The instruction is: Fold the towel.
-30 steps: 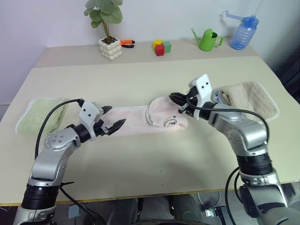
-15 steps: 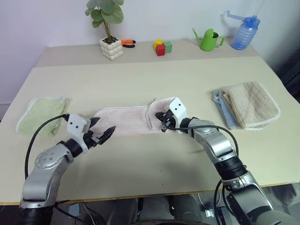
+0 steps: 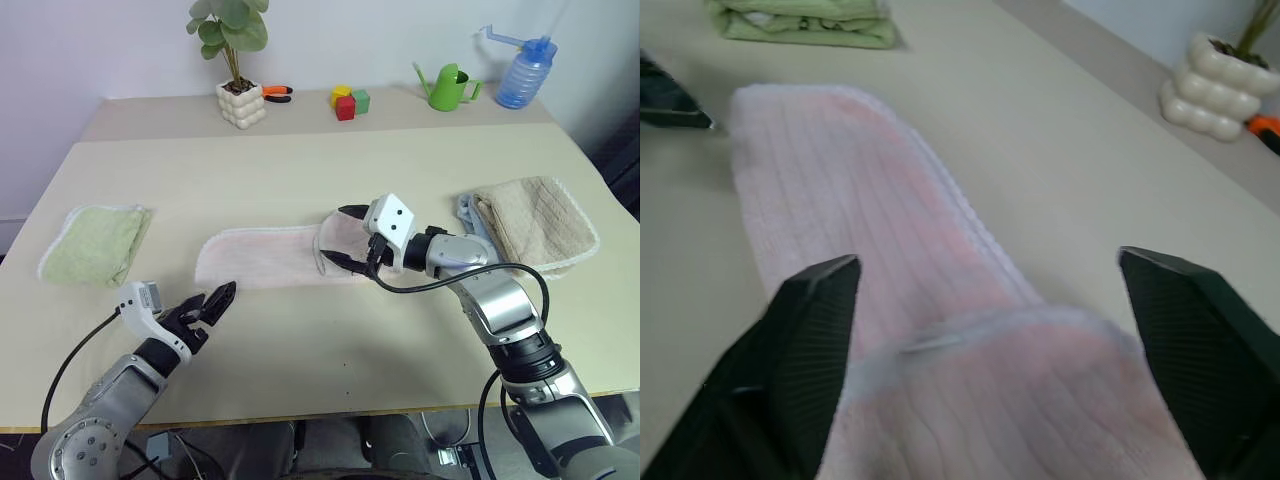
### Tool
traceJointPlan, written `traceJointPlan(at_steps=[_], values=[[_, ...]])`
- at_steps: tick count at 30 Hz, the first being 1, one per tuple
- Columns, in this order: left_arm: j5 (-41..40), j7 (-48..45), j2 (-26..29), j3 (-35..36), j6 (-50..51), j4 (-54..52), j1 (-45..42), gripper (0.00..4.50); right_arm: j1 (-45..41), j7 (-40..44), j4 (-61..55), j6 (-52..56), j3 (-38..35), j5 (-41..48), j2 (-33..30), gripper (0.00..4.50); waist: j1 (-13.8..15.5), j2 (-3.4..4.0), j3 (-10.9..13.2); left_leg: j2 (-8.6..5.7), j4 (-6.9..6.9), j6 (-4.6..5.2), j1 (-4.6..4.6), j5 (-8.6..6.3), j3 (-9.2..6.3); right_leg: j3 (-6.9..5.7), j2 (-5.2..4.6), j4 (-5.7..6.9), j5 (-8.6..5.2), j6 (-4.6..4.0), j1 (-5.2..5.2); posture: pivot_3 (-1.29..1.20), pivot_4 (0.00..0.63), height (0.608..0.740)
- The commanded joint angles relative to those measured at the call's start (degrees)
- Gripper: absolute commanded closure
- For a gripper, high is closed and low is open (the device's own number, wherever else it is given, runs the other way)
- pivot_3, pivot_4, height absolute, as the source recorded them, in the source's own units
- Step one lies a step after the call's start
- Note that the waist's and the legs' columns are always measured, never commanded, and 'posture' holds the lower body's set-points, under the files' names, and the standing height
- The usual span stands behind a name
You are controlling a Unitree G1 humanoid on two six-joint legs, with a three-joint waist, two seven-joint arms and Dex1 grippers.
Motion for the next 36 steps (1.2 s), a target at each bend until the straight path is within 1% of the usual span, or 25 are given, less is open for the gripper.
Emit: traceJointPlan(at_steps=[1, 5, 9, 10, 12, 19, 22, 25, 28, 32, 33, 36], values=[[-5.8, 7.7, -0.1, 1.9, 0.2, 2.6, -2.3, 0.0, -0.2, -0.4, -1.1, -2.2, -0.2, -0.9, 0.8, 0.26, 0.0, 0.0, 0.0, 0.01, 0.0, -0.02, 0.01, 0.0, 0.0, 0.0, 0.01, 0.01, 0.0, 0.0, 0.0, 0.0, 0.15, 0.732], [-10.7, 13.5, -0.4, 1.5, -1.8, 8.4, -9.7, 0.0, 0.3, -0.7, -1.5, -2.5, 0.0, -1.4, 1.7, 0.26, 0.9, 0.0, 0.0, 0.0, 0.0, -0.04, 0.16, 0.01, 0.0, 0.0, 0.02, 0.0, 0.0, -0.01, 0.16, 0.0, 0.15, 0.732], [-11.3, 15.4, 0.5, -0.2, -1.3, 14.0, -14.9, 0.0, 0.5, -1.1, -2.0, -2.5, 0.0, -1.9, 2.6, 0.26, 1.1, -0.03, 0.0, -0.03, 0.01, -0.05, 0.17, 0.01, 0.01, 0.0, 0.02, -0.02, 0.0, -0.01, 0.17, 0.0, 0.15, 0.732], [-11.2, 15.6, 0.6, -0.6, -1.2, 14.9, -15.6, 0.25, 0.6, -1.3, -2.2, -2.5, 0.0, -2.0, 2.8, 0.21, 1.1, -0.03, 0.0, -0.05, 0.01, -0.09, 0.17, 0.04, 0.02, 0.01, 0.01, -0.02, 0.0, -0.01, 0.18, 0.0, 0.15, 0.732], [-11.3, 16.0, 0.6, -1.0, -1.4, 15.8, -16.4, 0.9, 1.0, -1.8, -2.7, -2.3, -0.1, -2.3, 2.9, 0.18, 1.0, -0.03, 0.0, -0.04, 0.0, -0.33, 0.18, 0.17, 0.02, 0.01, 0.02, -0.01, 0.0, -0.01, 0.16, 0.0, 0.15, 0.732], [-11.6, 15.4, 1.3, -1.5, -2.1, 16.3, -16.8, 4.49, 3.0, -3.5, -5.6, -1.0, -0.3, -2.5, 3.1, 0.18, 1.0, -0.03, 0.0, -0.03, 0.0, -0.34, 0.14, 0.17, 0.02, 0.02, 0.02, -0.01, 0.0, -0.01, 0.13, 0.0, 0.15, 0.732], [-11.1, 14.5, 1.5, -0.9, -3.4, 16.1, -17.0, 4.49, 3.8, -4.0, -6.9, -0.3, -0.2, -2.4, 3.1, 0.18, 1.0, -0.03, 0.0, -0.03, -0.01, -0.32, 0.14, 0.15, 0.02, 0.02, 0.02, -0.01, 0.0, -0.01, 0.13, 0.0, 0.15, 0.732], [-9.1, 10.3, 3.5, 2.2, -8.0, 14.4, -17.6, 4.49, 4.4, -4.2, -7.8, 0.4, -0.3, -2.2, 2.8, 0.18, 1.0, -0.05, 0.0, -0.02, -0.01, -0.33, 0.14, 0.16, 0.02, 0.02, 0.02, -0.02, 0.0, -0.01, 0.12, 0.0, 0.15, 0.732], [-6.8, 5.6, 9.4, 4.9, -10.0, 13.9, -17.6, 4.49, 4.6, -4.1, -7.8, 0.7, -0.6, -2.3, 2.2, 0.18, 0.9, -0.05, 0.0, 0.01, -0.04, -0.33, 0.14, 0.15, 0.02, 0.02, 0.05, -0.02, -0.01, -0.02, 0.09, 0.0, 0.15, 0.732], [-3.8, -0.5, 16.6, 5.2, -10.7, 13.2, -17.8, 4.49, 4.5, -4.0, -6.7, 0.3, -1.0, -2.6, 1.6, 0.18, 1.0, -0.04, 0.0, 0.01, -0.11, -0.35, 0.14, 0.13, 0.04, 0.04, 0.06, -0.06, -0.02, -0.04, 0.07, 0.0, 0.15, 0.732], [-2.7, -2.2, 18.3, 4.8, -10.8, 12.8, -17.9, 4.49, 4.4, -4.1, -6.2, 0.0, -1.1, -2.8, 1.5, 0.18, 1.1, -0.06, 0.0, 0.0, -0.11, -0.34, 0.15, 0.12, 0.04, 0.04, 0.05, -0.07, -0.01, -0.03, 0.08, 0.0, 0.15, 0.732], [2.7, -8.2, 23.8, 0.1, -10.6, 9.3, -18.5, 4.49, 4.2, -4.3, -4.7, -1.2, -0.8, -4.3, 0.9, 0.18, 1.1, -0.08, 0.0, -0.01, -0.12, -0.17, 0.14, 0.02, 0.03, 0.02, 0.05, -0.09, -0.01, -0.03, 0.09, 0.0, 0.15, 0.732]])
